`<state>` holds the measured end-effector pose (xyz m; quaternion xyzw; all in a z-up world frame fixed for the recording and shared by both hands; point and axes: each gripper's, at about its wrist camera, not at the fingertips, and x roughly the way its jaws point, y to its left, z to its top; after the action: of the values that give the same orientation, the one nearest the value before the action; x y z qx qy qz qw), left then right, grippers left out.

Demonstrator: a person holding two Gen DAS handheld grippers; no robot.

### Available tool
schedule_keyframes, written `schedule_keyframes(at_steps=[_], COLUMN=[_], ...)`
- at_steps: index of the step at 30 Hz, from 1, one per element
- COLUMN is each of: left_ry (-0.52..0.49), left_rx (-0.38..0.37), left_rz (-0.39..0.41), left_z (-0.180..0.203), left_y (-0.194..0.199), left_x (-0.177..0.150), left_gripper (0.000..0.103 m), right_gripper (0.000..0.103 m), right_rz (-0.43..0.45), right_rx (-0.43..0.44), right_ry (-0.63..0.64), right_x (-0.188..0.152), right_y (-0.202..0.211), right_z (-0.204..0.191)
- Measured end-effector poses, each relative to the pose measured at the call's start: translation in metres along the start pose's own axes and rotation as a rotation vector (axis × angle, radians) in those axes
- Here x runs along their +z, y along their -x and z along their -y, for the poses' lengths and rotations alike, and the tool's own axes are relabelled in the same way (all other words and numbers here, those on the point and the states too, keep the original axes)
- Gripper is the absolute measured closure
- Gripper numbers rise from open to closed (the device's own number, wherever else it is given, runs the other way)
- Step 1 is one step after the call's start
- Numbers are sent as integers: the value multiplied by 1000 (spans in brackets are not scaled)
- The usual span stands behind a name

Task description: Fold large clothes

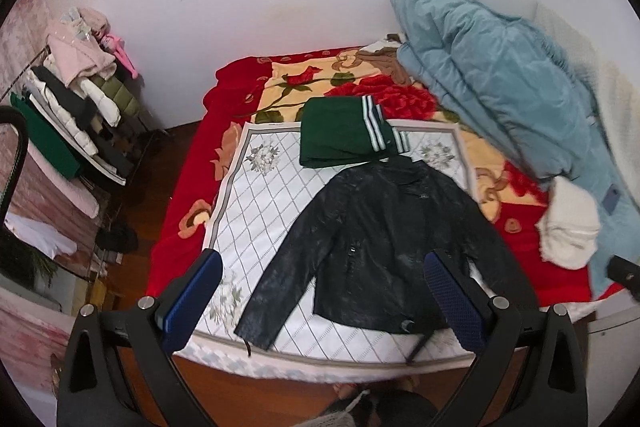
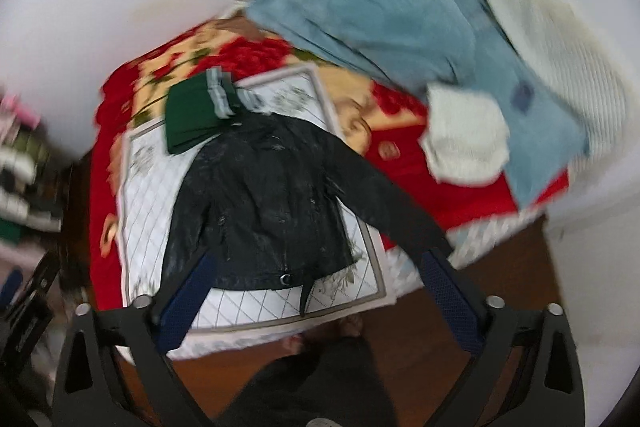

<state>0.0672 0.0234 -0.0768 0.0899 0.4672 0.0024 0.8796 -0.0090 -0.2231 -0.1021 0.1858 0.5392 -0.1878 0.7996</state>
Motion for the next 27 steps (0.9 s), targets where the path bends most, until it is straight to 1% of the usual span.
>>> schedule_keyframes(at_steps=[1,3,5,6,7,9,10,11,14,16,18,19,21,23,24,26,27], left_ry=[-11,-25,-41,-49,-51,-55,-55,-55,-55,-47,-37,-42,-63,-76,-85,-103,-116], left_rx=[7,12,23,28,34,47,50,62,76,84,73,76,80,75,69,57,48], left_rz=[-10,-31,-57,-78,-94,-141,-157,-183,-232,-277,-332,-352,-382,-400,-412,-428,-431], left_z=[2,10,20,26,33,50,54,66,89,104,119,128,148,162,171,184,192], left_y=[-16,-44,-77,-94,-109,-147,-159,-181,-224,-254,-284,-297,-322,-339,-349,-364,-371], left_x=[-4,-10,-17,-22,-25,-34,-37,-42,-53,-61,-71,-75,-85,-91,-95,-98,-100], left_gripper=[0,0,0,0,0,0,0,0,0,0,0,0,0,0,0,0,0], right_gripper=[20,29,29,29,29,29,29,29,29,29,29,29,28,28,28,29,33], right_rz=[-9,-54,-99,-133,-150,-205,-228,-262,-325,-320,-293,-286,-269,-245,-200,-91,-24], right_rx=[-6,-13,11,39,59,87,110,126,175,221,248,258,293,305,333,387,404], right_ry=[-34,-160,-280,-355,-401,-521,-580,-646,-816,-938,-1056,-1092,-1196,-1296,-1355,-1444,-1470], right_x=[-2,-9,-18,-24,-29,-45,-54,-66,-98,-118,-139,-143,-160,-175,-182,-186,-185], right_y=[-14,-63,-108,-137,-156,-211,-239,-272,-351,-397,-433,-446,-480,-509,-523,-530,-528], right_z=[8,39,68,86,97,126,141,157,194,218,242,248,267,284,294,306,310])
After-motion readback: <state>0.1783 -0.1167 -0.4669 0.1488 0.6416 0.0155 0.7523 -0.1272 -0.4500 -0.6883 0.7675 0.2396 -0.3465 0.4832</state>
